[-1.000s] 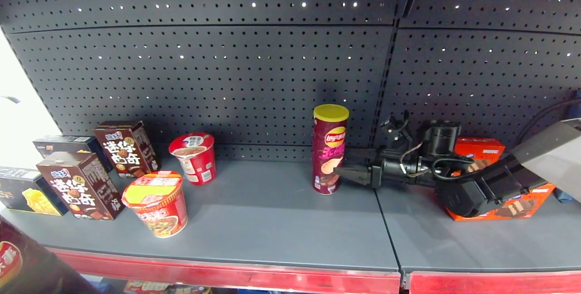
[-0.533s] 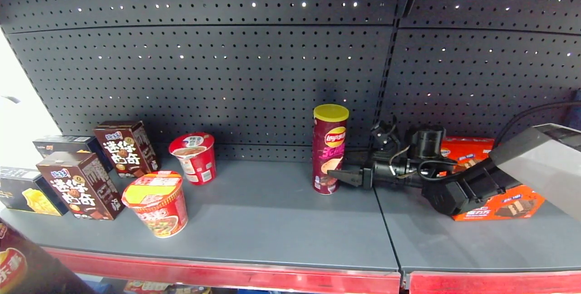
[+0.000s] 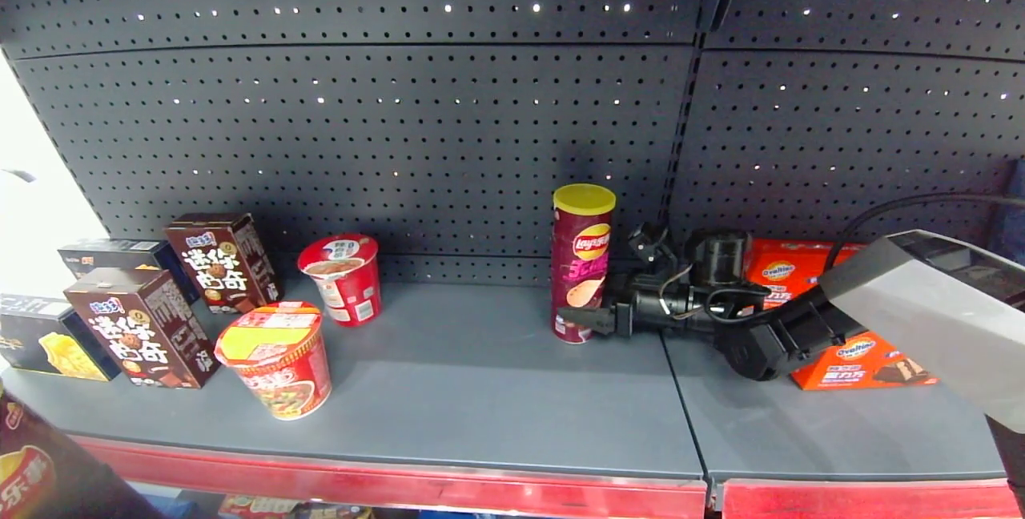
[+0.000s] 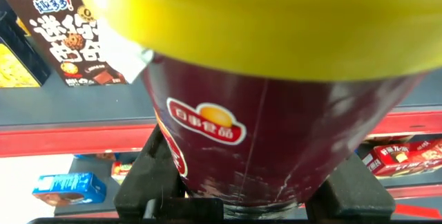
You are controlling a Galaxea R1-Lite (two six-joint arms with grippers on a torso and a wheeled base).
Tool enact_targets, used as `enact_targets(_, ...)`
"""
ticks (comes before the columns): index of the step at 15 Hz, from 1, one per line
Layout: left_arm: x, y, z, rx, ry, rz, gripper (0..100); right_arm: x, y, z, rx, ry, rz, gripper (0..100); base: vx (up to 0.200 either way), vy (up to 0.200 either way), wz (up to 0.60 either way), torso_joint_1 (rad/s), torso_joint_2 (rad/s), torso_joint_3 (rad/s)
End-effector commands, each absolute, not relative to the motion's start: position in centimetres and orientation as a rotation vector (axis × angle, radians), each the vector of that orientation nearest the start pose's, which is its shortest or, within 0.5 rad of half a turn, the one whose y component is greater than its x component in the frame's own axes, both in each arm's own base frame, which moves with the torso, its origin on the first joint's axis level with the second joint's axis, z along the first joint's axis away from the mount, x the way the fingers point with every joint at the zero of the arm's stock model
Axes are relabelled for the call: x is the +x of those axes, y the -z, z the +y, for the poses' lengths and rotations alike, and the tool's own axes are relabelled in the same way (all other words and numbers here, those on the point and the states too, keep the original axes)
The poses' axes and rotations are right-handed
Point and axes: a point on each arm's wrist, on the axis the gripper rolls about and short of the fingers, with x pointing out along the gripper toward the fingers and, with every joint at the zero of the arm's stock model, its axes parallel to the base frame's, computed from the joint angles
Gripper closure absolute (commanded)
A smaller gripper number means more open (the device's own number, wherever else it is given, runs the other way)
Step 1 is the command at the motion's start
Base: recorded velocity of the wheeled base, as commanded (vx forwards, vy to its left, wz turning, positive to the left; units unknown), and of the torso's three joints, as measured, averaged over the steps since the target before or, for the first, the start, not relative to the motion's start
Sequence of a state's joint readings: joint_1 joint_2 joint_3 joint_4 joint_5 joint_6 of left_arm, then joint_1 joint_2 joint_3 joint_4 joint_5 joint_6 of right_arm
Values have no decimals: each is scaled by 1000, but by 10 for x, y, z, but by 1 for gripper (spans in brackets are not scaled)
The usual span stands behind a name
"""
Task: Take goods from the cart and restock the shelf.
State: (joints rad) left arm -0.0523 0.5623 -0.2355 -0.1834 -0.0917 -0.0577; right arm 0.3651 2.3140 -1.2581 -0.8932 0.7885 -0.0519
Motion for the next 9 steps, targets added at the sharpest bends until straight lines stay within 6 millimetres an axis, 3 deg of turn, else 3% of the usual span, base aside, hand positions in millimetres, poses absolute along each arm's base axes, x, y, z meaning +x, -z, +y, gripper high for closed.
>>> enact_targets(1, 37, -158, -4, -61, 141, 158, 100, 415, -85, 176, -9, -1155, 144, 0, 0, 0, 0, 0, 0, 0)
enact_targets(2, 37, -156, -4, -61, 141, 164, 100, 415, -85, 176, -9, -1155, 143, 100, 0, 0, 0, 0, 0, 0)
enact_targets(5, 36, -154, -4, -61, 139, 164, 100, 413, -89, 179, -13, -1123, 140, 100, 0, 0, 0, 0, 0, 0)
enact_targets(9, 36, -150, -4, -63, 140, 178, 100, 390, -113, 197, 6, -1059, 111, 100, 0, 0, 0, 0, 0, 0)
